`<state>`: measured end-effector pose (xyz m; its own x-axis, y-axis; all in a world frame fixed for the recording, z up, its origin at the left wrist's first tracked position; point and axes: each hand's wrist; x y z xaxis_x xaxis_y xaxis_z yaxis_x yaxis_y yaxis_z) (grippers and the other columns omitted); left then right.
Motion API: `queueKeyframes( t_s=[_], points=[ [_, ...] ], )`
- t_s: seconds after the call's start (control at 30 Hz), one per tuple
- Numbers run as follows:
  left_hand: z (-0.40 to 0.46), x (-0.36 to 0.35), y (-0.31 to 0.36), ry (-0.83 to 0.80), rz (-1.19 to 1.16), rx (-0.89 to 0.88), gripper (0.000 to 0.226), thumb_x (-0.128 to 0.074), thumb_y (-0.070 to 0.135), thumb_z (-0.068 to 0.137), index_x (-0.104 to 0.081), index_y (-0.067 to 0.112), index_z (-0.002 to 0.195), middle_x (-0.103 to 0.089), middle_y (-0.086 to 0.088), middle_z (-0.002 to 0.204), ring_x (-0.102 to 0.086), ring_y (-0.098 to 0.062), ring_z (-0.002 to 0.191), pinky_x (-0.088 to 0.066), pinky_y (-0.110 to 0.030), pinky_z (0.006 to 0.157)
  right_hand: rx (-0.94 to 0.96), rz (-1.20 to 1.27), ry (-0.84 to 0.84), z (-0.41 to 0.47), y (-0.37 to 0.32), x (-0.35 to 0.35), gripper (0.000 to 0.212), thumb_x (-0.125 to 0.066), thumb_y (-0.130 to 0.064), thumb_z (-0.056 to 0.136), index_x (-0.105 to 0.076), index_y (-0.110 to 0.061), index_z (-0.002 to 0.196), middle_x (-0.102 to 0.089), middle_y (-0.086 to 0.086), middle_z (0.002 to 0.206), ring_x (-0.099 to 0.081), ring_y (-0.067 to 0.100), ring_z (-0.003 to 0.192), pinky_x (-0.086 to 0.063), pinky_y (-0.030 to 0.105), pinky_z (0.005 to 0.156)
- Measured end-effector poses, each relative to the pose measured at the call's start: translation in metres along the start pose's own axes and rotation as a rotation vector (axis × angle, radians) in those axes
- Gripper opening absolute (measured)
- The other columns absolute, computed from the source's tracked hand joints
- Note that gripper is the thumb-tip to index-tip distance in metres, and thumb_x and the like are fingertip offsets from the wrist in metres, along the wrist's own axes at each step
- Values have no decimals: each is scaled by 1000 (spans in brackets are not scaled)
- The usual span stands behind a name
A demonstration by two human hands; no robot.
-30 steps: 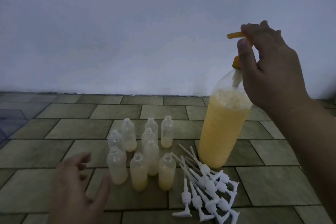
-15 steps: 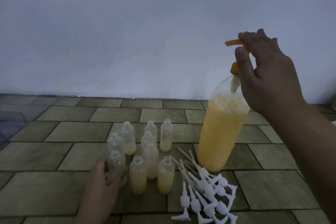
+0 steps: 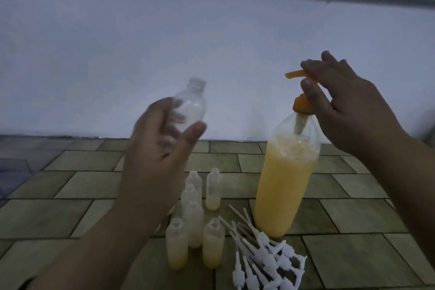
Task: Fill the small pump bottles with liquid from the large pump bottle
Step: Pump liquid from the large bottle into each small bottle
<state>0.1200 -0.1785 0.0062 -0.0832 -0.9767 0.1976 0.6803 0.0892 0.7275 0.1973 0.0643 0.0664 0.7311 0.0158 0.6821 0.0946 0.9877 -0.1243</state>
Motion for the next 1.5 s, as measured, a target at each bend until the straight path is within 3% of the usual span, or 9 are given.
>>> queueKeyframes(
  t_s=[0.07,0.2,0.37,0.47,0.67,0.87,1.13,1.33,1.5],
  points=[
    [17,-16,10,-123,20,0,36,-52,50,81,-50,37,114,-59,19,100,-58,3,86,-47,-10,64,7,17,-3,-1,1,0,47,-32,-40,99,-41,-19,140,-37,-4,147,-10,-6,130,0,-2,97],
    [38,-45,6,-275,140,8,40,-61,46,82,-51,38,120,-59,17,104,-56,0,90,-44,-18,73,-10,29,1,-2,0,-2,51,-29,-46,96,-41,-22,140,-38,-9,146,-16,1,138,-17,19,103],
    [48,-66,10,-288,169,-1,43,-62,46,84,-50,36,124,-57,16,106,-55,-2,86,-42,-17,70,-9,61,2,-2,-1,-2,52,-25,-42,94,-40,-23,140,-33,-22,137,-11,-9,131,-5,2,98],
    [52,-72,16,-278,145,-3,44,-62,48,83,-49,37,124,-56,17,107,-55,-1,87,-42,-16,72,-4,61,-4,-2,0,-4,56,-19,-46,95,-40,-22,141,-38,-9,146,-16,2,141,-10,12,105],
    [55,-78,20,-283,169,-31,48,-62,47,84,-48,35,128,-54,17,110,-55,-5,90,-41,-14,72,4,55,2,-3,0,-7,60,-15,-54,95,-39,-23,140,-39,-8,147,-17,7,142,-15,21,105],
    [65,-75,21,-414,301,-200,48,-50,44,92,-40,29,136,-50,13,115,-49,-9,98,-45,-35,90,-18,50,61,-7,-5,-10,64,-13,-54,93,-42,-19,138,-42,-4,145,-19,9,141,-12,21,107],
    [63,-72,11,-464,433,-278,48,-49,39,94,-38,28,139,-50,8,123,-47,-12,107,-36,-24,83,-117,142,156,-19,-16,-32,64,-14,-51,94,-51,-15,131,-51,0,137,-27,14,140,-25,33,112],
    [68,-66,18,-406,492,-314,47,-51,38,93,-39,27,138,-52,6,122,-49,-16,106,-42,-31,87,-40,59,48,-7,-15,-19,74,-6,-58,91,-48,-15,134,-45,2,143,-19,15,143,-12,33,117],
    [73,-71,25,-373,512,-344,50,-51,38,93,-38,28,139,-52,6,124,-48,-16,109,-41,-29,87,-23,-32,90,-3,-11,-16,72,-7,-56,93,-46,-12,135,-45,6,143,-20,18,143,-5,33,118]
  ],
)
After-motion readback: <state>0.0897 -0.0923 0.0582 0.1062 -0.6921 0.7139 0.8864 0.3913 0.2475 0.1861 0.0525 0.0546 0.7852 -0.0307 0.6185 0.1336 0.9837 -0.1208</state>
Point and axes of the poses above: each hand's wrist, its own z-axis towards the middle knuckle, its own x-axis out of the back of the hand, y = z × x
